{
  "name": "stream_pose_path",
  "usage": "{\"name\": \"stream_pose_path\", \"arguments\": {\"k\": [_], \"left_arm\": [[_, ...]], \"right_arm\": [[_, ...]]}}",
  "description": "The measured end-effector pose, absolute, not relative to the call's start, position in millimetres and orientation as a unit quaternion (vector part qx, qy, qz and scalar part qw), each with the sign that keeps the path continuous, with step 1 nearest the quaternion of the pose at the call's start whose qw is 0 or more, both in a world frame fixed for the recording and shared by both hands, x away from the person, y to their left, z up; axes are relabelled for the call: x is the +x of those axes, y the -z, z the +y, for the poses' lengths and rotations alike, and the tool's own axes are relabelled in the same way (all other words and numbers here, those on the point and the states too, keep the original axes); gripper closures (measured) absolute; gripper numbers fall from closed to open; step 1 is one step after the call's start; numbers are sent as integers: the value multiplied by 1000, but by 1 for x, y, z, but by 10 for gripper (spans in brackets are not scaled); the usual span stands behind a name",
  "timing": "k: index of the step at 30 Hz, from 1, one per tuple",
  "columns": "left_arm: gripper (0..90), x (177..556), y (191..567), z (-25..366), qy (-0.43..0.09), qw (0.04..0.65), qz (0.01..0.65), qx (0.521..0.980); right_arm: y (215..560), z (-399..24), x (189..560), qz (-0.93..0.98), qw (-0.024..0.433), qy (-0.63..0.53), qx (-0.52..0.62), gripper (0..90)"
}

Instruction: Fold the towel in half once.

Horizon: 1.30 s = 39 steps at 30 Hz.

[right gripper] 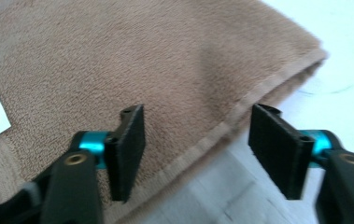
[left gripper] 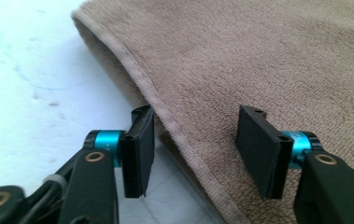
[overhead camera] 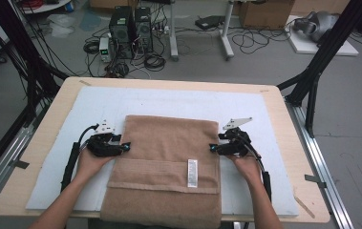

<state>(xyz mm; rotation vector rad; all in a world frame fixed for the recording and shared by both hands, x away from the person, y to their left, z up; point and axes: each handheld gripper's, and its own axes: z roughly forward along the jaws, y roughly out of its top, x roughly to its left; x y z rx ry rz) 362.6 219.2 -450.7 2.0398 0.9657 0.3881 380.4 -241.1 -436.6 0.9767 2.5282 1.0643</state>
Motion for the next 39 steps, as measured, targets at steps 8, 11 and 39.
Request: {"name": "stream_pose_path", "arguments": {"k": [8, 11, 39], "left_arm": [[739, 361, 451, 216, -142, 424, 367, 816], [787, 362, 451, 216, -137, 425, 367, 816], [826, 427, 379, 206, -264, 448, 383, 764]], "right_arm": [[444, -240, 381, 857, 78, -385, 334, 729], [445, -239, 382, 855, 67, -392, 332, 777], [374, -234, 451, 837, 184, -385, 344, 817]]}}
